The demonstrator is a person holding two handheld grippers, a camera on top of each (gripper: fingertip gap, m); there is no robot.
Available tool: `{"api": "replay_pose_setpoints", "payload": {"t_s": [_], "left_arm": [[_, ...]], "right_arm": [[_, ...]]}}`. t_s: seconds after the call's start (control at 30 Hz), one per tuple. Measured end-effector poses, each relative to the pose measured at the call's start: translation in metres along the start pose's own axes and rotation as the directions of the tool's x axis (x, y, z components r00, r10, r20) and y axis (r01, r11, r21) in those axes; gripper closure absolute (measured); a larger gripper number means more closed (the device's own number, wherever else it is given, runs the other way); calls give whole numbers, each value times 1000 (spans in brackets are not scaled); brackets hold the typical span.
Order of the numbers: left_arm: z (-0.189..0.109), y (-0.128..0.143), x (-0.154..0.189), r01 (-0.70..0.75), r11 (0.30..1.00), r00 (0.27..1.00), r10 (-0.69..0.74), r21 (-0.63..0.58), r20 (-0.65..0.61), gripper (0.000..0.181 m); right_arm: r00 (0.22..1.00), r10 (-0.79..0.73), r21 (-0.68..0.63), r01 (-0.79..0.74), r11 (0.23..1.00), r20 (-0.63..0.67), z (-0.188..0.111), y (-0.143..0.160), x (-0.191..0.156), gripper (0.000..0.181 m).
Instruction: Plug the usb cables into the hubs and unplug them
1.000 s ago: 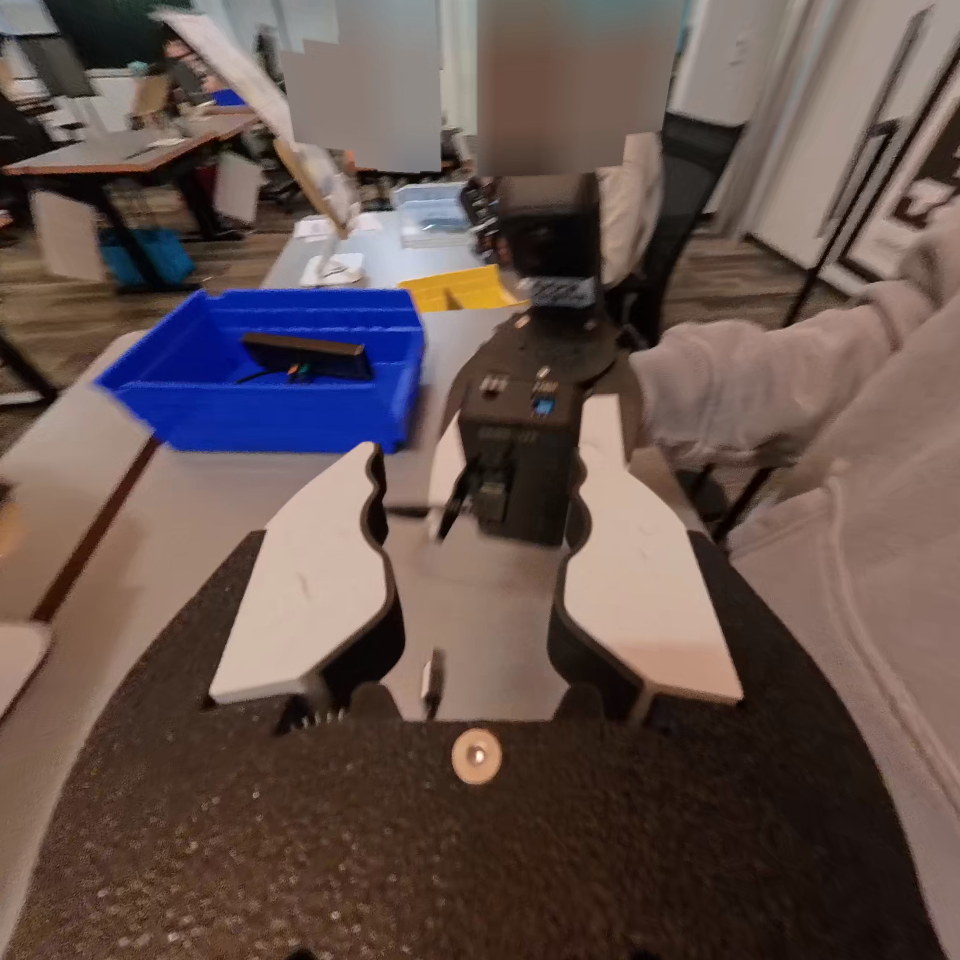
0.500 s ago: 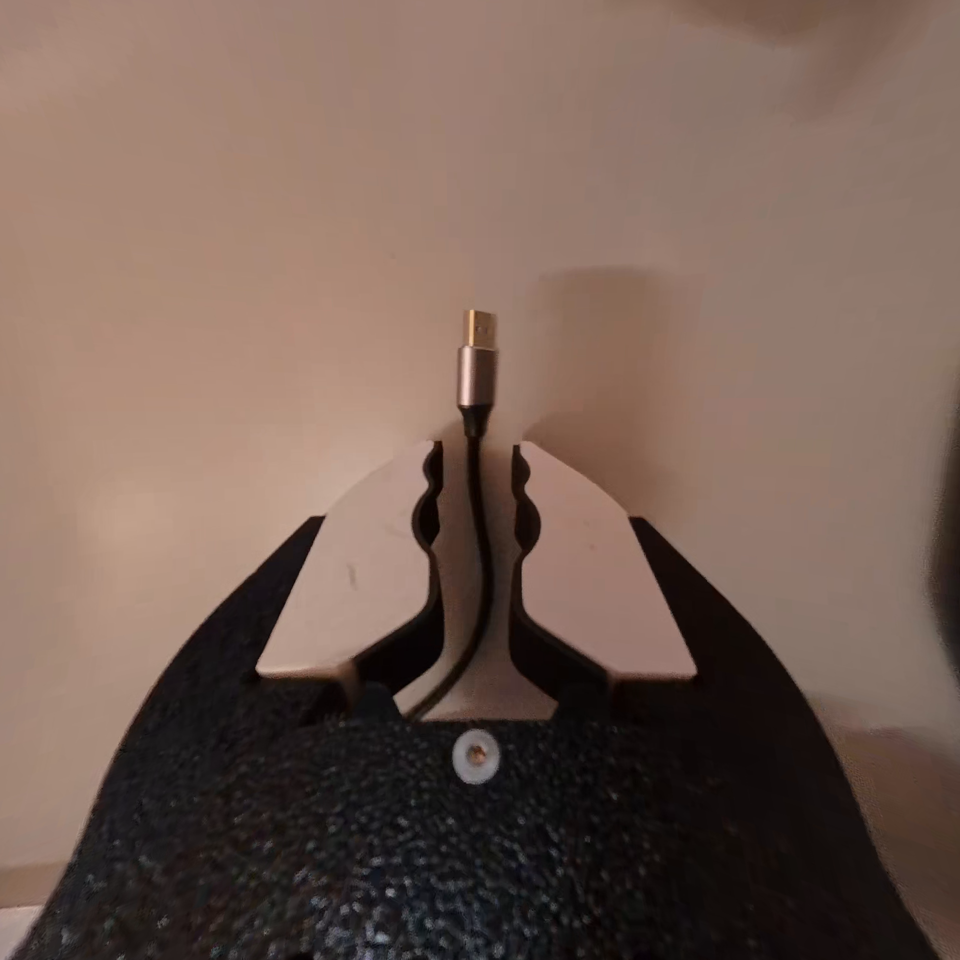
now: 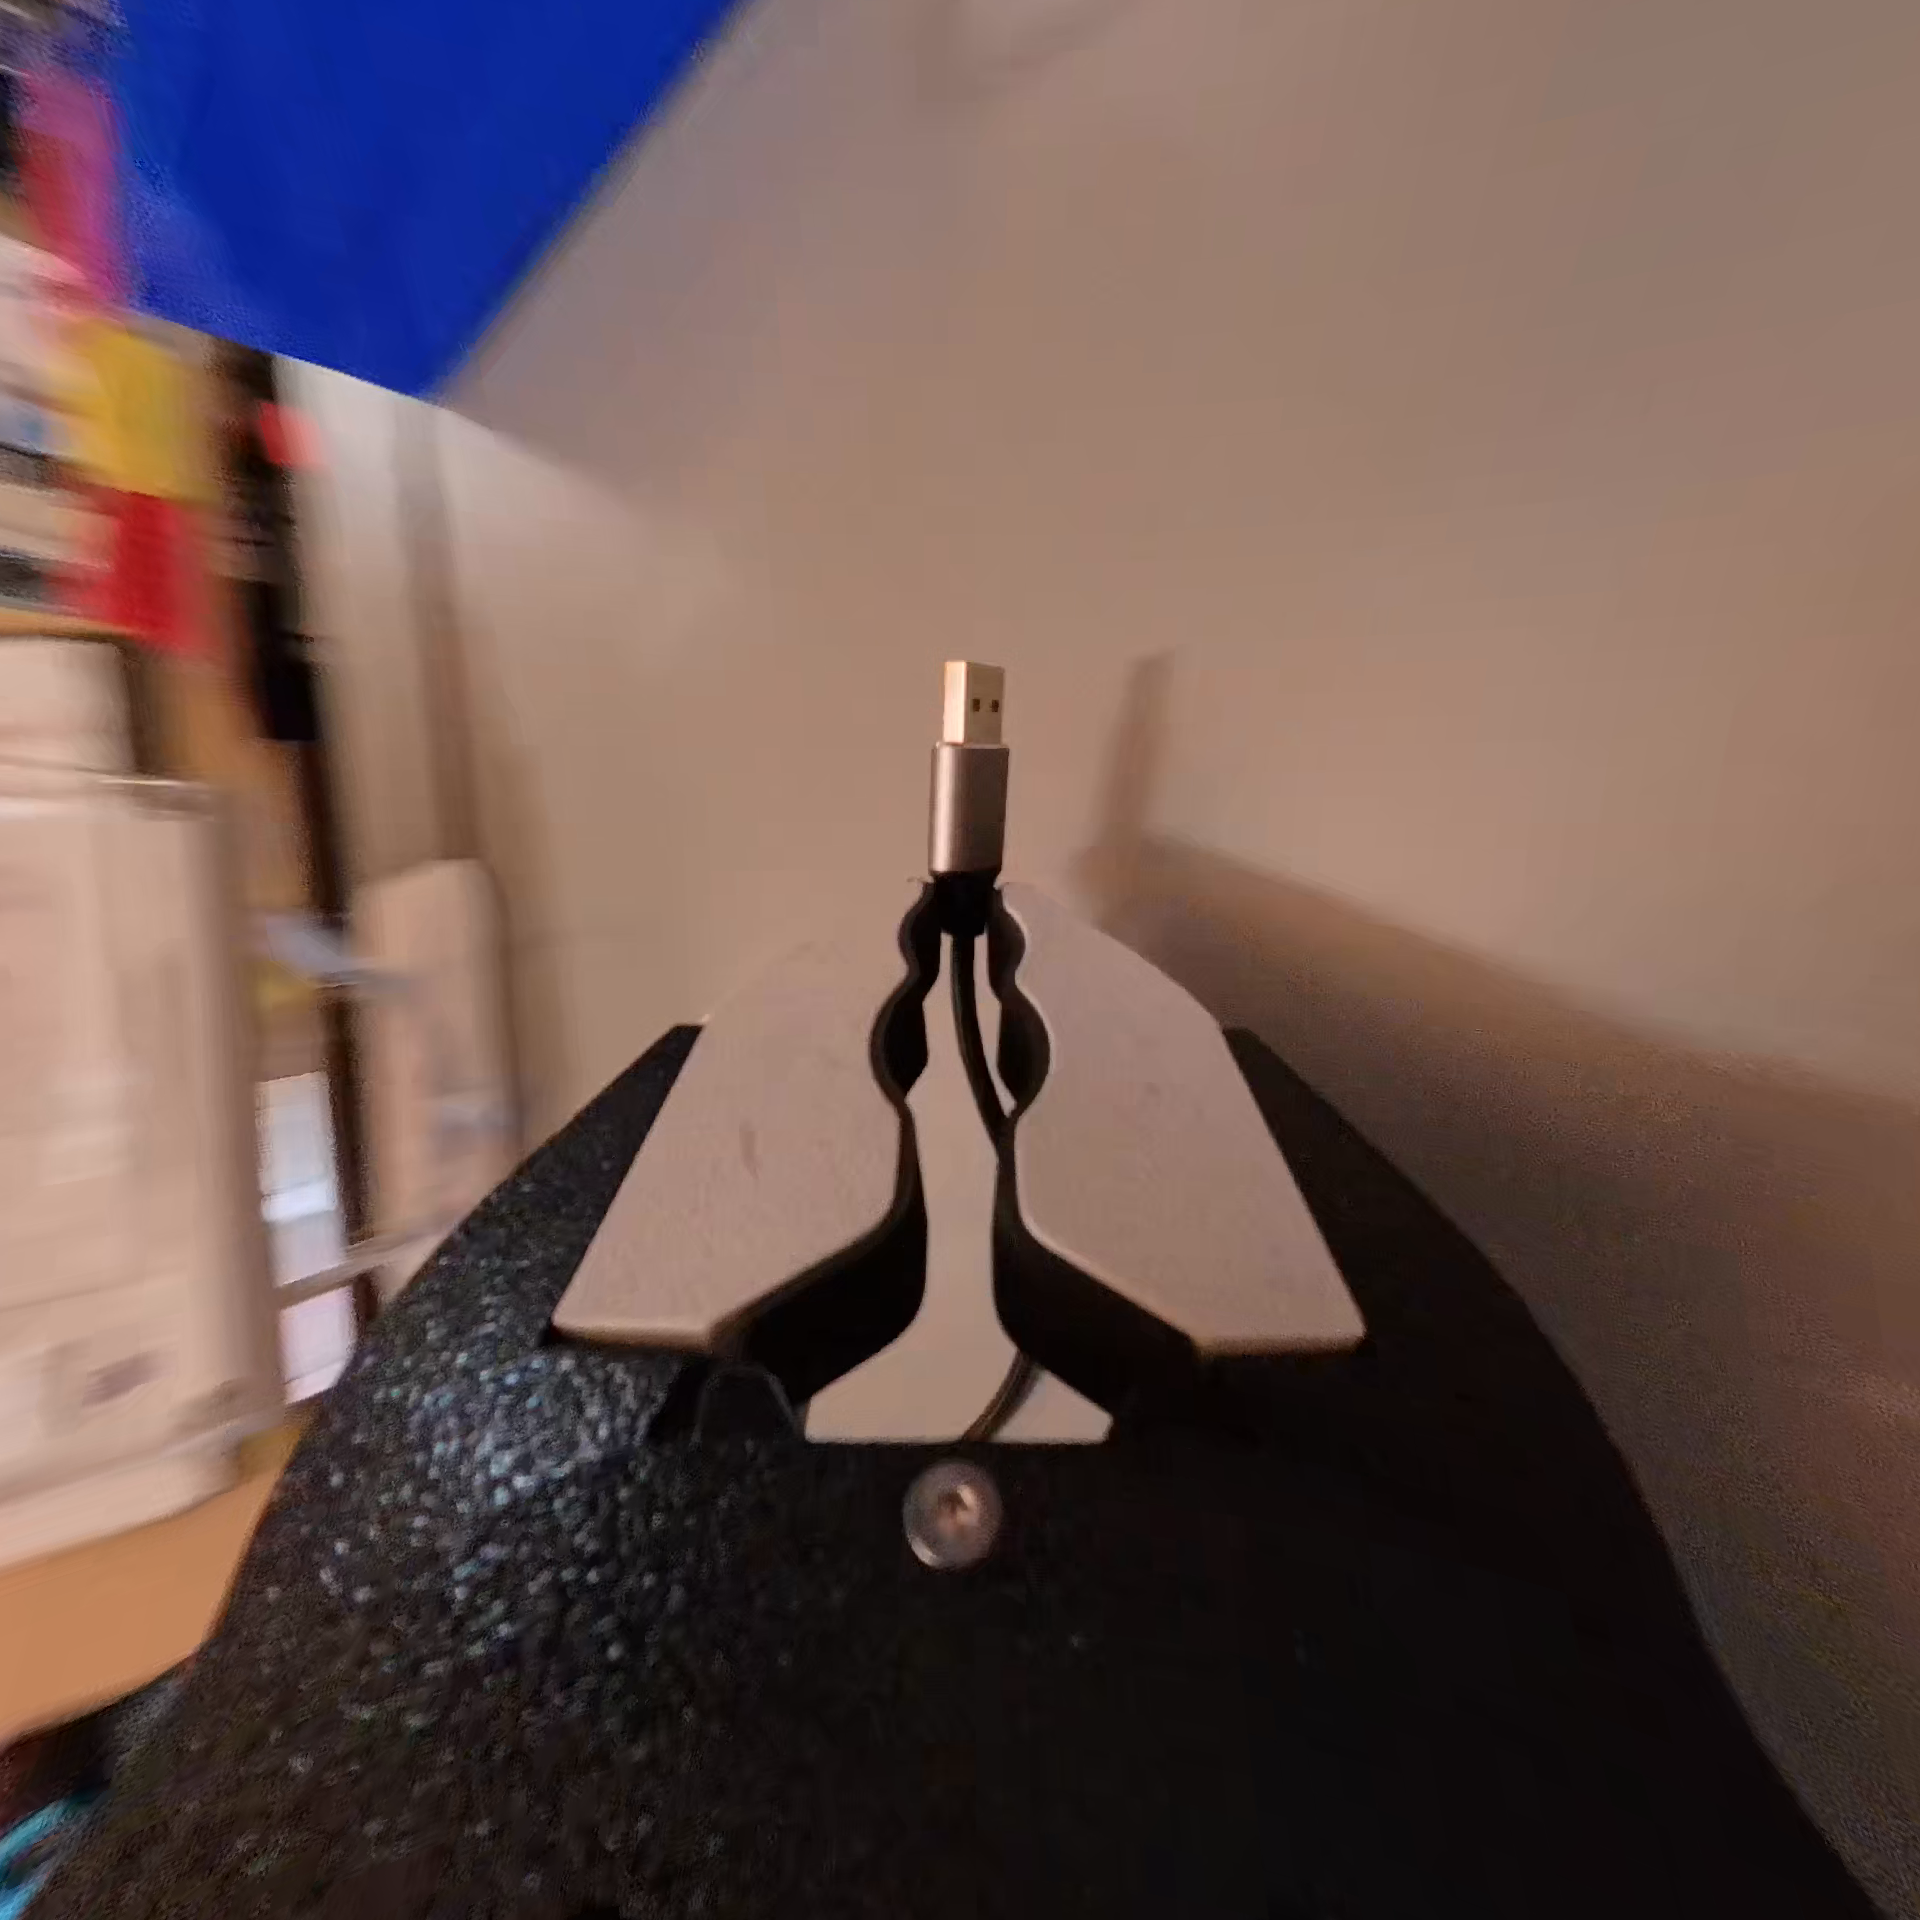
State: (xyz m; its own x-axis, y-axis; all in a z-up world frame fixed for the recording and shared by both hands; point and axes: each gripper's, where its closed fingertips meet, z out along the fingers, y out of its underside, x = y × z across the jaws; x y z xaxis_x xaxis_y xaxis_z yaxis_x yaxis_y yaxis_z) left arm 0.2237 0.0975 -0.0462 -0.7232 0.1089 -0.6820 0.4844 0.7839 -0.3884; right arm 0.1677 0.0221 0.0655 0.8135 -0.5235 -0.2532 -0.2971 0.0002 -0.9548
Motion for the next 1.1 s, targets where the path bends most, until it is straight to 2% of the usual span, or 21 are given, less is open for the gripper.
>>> {"api": "replay_pose_setpoints", "payload": {"t_s": [0.03, 0.1, 0.13, 0.23, 0.3, 0.57, 0.9, 1.1], "left_arm": [[-11, -7, -18, -68, 998, 988, 70, -19, 135, 174], [-36, -25, -51, -200, 976, 902, 218, -87, 371, 174], [-48, -36, -62, -253, 959, 847, 282, -124, 451, 174], [-71, -63, -83, -323, 927, 721, 370, -189, 586, 174], [-80, -74, -90, -335, 919, 681, 389, -209, 620, 174], [-88, -89, -96, -300, 936, 705, 347, -184, 618, 174], [-79, -95, -87, -366, 907, 693, 416, -210, 589, 174], [-79, -96, -87, -434, 865, 656, 495, -252, 570, 174]], "right_arm": [[1000, 8, -3, -8, 1000, 12, 3, 0, -2, 110], [999, 27, 9, -27, 1000, 18, 9, -2, -4, 110], [998, 43, 17, -43, 999, 36, 13, -4, -7, 110], [993, 80, 43, -84, 996, 88, 23, -11, -13, 110], [988, 95, 52, -102, 993, 122, 28, -15, -18, 110], [971, 145, 130, -171, 977, 191, 28, -31, -25, 110], [967, 169, 115, -193, 974, 190, 33, -29, -25, 106], [965, 187, 97, -207, 973, 182, 33, -28, -23, 109]]}}
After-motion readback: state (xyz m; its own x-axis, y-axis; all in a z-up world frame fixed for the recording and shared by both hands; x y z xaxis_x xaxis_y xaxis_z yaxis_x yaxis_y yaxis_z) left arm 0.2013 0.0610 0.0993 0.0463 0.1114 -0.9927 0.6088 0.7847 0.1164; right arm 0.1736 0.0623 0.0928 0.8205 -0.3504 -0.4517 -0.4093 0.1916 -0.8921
